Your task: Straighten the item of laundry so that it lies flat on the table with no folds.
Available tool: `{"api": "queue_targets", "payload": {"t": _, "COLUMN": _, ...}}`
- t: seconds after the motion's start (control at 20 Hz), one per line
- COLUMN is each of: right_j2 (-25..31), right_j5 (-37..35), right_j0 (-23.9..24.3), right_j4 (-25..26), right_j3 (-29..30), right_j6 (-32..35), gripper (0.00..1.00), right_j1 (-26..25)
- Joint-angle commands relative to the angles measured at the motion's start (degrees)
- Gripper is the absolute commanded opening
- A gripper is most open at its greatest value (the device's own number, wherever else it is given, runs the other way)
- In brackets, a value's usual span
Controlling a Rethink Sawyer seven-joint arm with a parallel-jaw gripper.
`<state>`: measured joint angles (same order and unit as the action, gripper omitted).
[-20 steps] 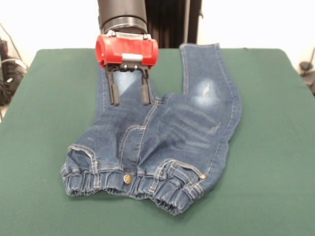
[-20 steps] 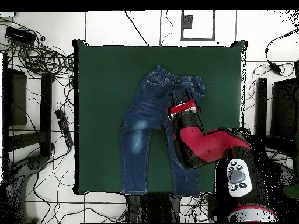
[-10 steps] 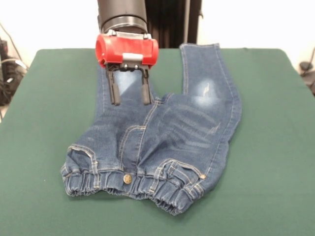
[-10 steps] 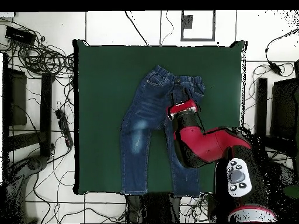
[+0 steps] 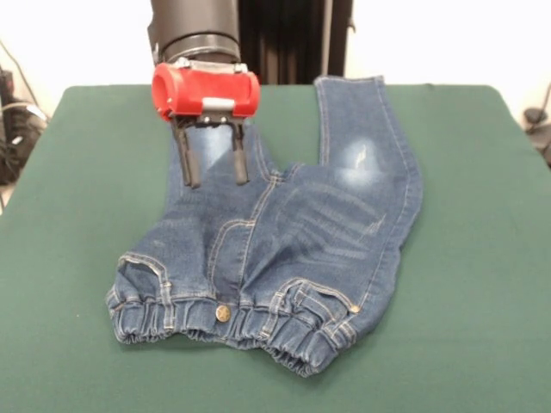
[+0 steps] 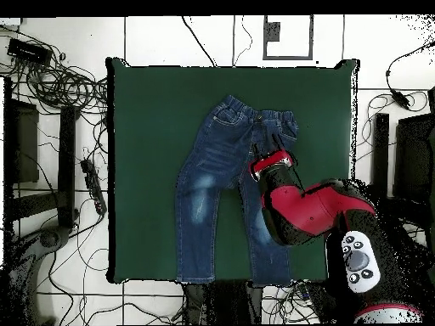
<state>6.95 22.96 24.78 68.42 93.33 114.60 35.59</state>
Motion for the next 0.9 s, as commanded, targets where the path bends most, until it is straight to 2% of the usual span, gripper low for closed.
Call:
{"api": "queue_targets", "payload": {"t": 0.05, "right_j2": 8.69, "right_j5": -2.92, "right_j0": -0.81, "right_j4": -3.31, "right_j3": 4.14, "right_j6": 12.81, "gripper": 1.0, "right_j1": -4.83}}
{"api": "queue_targets", "payload": {"t": 0.25, "right_j2": 7.01, "right_j5": -2.2, "right_j0": -1.78, "right_j4": -7.08, "right_j3": 2.84, "right_j6": 10.88, "gripper": 1.0, "right_j1": -7.22}}
{"api": "queue_targets", "payload": {"t": 0.5, "right_j2": 6.89, "right_j5": -2.08, "right_j0": -1.72, "right_j4": -9.16, "right_j3": 1.68, "right_j6": 9.98, "gripper": 1.0, "right_j1": -8.92}}
{"api": "queue_targets", "payload": {"t": 0.6, "right_j2": 8.55, "right_j5": -2.61, "right_j0": -0.63, "right_j4": -8.18, "right_j3": 2.12, "right_j6": 10.74, "gripper": 1.0, "right_j1": -9.12}}
{"api": "queue_targets", "payload": {"t": 0.75, "right_j2": 14.56, "right_j5": -5.19, "right_j0": 3.05, "right_j4": -2.37, "right_j3": 5.64, "right_j6": 14.67, "gripper": 1.0, "right_j1": -7.22}}
{"api": "queue_targets", "payload": {"t": 0.9, "right_j2": 15.77, "right_j5": -5.04, "right_j0": 3.92, "right_j4": -1.93, "right_j3": 7.42, "right_j6": 14.43, "gripper": 1.0, "right_j1": -7.07}}
